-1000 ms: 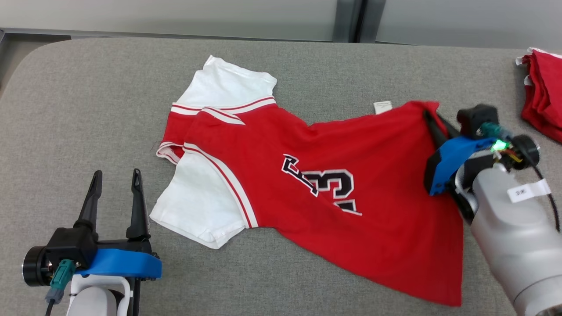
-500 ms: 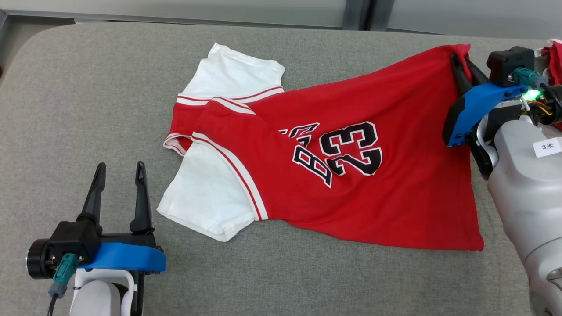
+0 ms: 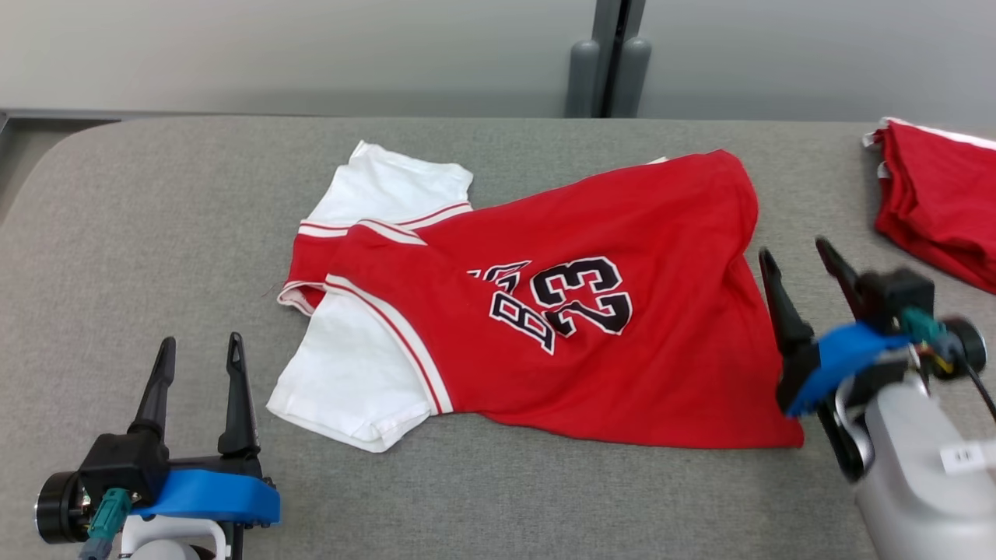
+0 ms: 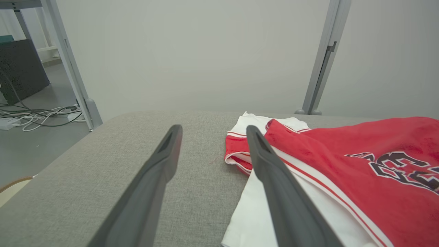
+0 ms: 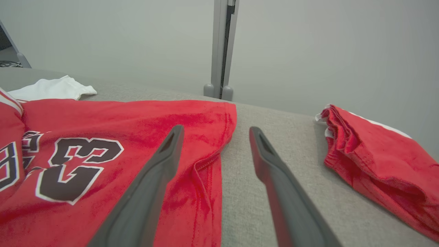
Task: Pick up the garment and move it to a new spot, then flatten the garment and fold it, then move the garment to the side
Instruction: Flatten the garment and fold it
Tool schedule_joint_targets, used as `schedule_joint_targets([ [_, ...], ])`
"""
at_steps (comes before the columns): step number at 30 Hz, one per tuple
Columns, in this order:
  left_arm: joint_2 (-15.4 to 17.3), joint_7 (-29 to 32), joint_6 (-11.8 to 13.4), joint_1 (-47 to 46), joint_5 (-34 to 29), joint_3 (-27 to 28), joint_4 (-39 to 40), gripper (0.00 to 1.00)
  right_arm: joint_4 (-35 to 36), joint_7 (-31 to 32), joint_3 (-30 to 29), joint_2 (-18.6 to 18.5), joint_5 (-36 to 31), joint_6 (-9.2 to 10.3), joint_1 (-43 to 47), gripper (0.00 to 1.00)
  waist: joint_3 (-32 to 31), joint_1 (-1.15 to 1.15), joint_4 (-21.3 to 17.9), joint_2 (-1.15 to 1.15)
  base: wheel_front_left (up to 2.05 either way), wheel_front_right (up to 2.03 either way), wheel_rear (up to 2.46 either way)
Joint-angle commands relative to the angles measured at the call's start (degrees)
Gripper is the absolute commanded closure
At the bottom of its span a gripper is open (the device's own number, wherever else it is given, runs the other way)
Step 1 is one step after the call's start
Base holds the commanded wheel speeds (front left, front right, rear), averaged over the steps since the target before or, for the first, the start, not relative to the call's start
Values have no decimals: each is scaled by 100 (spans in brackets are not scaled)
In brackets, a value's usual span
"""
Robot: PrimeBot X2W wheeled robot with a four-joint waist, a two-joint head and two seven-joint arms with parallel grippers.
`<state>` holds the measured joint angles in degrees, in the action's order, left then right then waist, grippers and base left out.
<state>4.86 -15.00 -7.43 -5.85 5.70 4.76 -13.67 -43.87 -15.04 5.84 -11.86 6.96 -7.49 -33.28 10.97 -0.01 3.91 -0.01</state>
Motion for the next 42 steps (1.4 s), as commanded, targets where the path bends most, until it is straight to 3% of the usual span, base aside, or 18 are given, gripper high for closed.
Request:
schedule_joint_targets([
  [1,2,-24,-10,52,-26,12,31,0,177,-17,-51,-45,106,-1,315,0,-112,1,-109,1,0,0,0],
  [7,23,-23,-10,202,-37,37,74,0,999,-18,-115,50,383,-1,1607,0,-202,1,-280,1,0,0,0],
  [15,11,-24,-10,261,-48,17,76,0,1724,117,-68,205,416,-1,2627,0,-244,1,-397,1,0,0,0],
  [34,66,-24,-10,720,1,-32,9,0,2949,-19,-460,742,353,-1,3287,0,-780,1,-312,1,0,0,0],
  [42,83,-24,-10,1033,95,-40,-128,0,2986,-20,-622,856,400,-1,3644,0,-1039,1,-263,1,0,0,0],
])
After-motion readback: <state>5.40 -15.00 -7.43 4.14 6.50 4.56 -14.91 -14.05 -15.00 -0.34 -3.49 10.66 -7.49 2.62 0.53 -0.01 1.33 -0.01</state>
